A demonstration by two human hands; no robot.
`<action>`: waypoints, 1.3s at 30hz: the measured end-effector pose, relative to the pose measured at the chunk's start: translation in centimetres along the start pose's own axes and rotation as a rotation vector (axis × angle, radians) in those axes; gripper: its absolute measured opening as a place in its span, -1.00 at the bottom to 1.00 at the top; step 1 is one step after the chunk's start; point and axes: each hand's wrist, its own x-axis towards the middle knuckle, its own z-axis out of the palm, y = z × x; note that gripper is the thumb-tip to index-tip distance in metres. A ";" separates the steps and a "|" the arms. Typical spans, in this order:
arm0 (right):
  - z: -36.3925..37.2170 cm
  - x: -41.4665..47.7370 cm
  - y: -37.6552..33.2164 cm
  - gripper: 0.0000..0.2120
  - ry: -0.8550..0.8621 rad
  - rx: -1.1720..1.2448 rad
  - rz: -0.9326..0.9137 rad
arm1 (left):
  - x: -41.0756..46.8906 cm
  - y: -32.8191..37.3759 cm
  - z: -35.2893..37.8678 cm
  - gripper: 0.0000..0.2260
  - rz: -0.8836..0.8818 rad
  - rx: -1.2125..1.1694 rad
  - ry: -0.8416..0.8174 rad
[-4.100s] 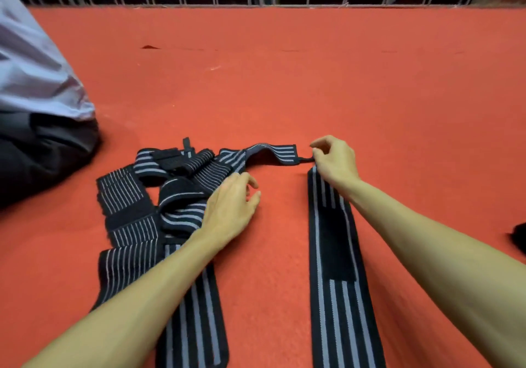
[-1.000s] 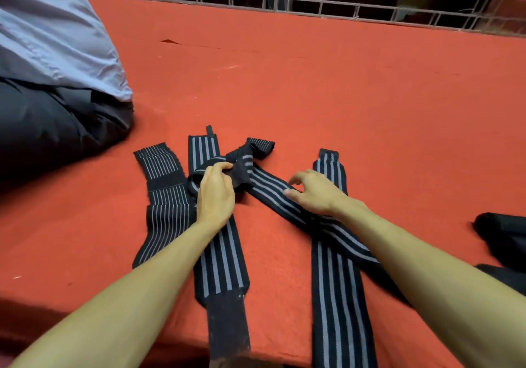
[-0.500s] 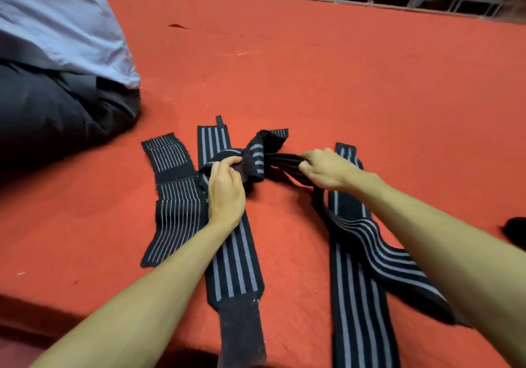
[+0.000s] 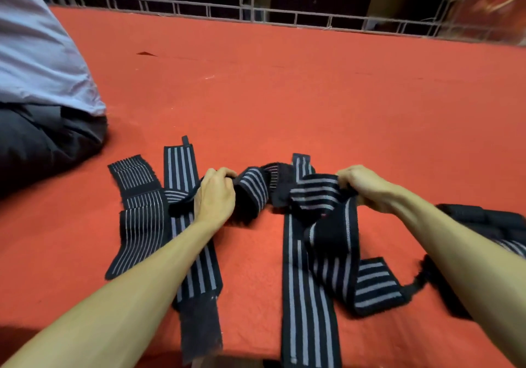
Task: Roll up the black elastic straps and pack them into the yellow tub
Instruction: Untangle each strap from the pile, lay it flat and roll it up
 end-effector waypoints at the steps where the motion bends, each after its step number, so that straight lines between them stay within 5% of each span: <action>1: -0.1 0.1 1.0 -0.72 -0.008 -0.082 0.049 | -0.2 0.3 0.1 -0.68 -0.010 0.032 -0.026; 5: 0.3 2.1 2.8 -0.83 -0.040 -0.676 0.136 | -0.1 1.0 0.1 -0.66 -0.054 0.118 -0.077; 8: 1.9 3.5 1.4 -0.74 0.087 -0.846 -0.146 | 0.4 1.0 0.3 -0.64 -0.054 0.101 -0.115; 10: 3.5 3.7 0.2 -0.80 0.023 -0.876 -0.272 | 0.4 0.9 0.3 -0.57 -0.015 0.111 -0.153; 14: 6.2 4.7 0.5 -0.69 -0.059 -0.912 -0.296 | 0.8 0.7 0.1 -0.59 0.067 0.280 -0.126; 18: 6.3 5.2 1.6 -0.65 0.011 -0.881 -0.404 | 1.5 1.9 -0.5 -0.74 0.327 0.449 -0.037; 21: 6.3 4.7 1.7 -0.71 0.035 -0.860 -0.446 | 1.7 3.9 0.6 -0.46 0.529 0.338 -0.325; 24: 6.3 4.5 2.1 -0.73 0.059 -0.852 -0.468 | 1.8 5.6 3.0 -0.49 0.436 0.283 -0.565; 29: 6.1 4.9 2.9 -0.87 0.042 -0.775 -0.478 | 2.6 4.7 6.3 -0.71 0.361 0.265 -0.436; 36: 5.5 5.7 4.3 -0.92 0.009 -0.538 -0.472 | 4.3 3.5 6.7 -0.66 0.237 0.133 -0.608; 39: 5.3 5.4 4.2 -0.92 0.033 -0.435 -0.460 | 4.1 3.2 6.2 -0.78 0.203 0.095 -0.449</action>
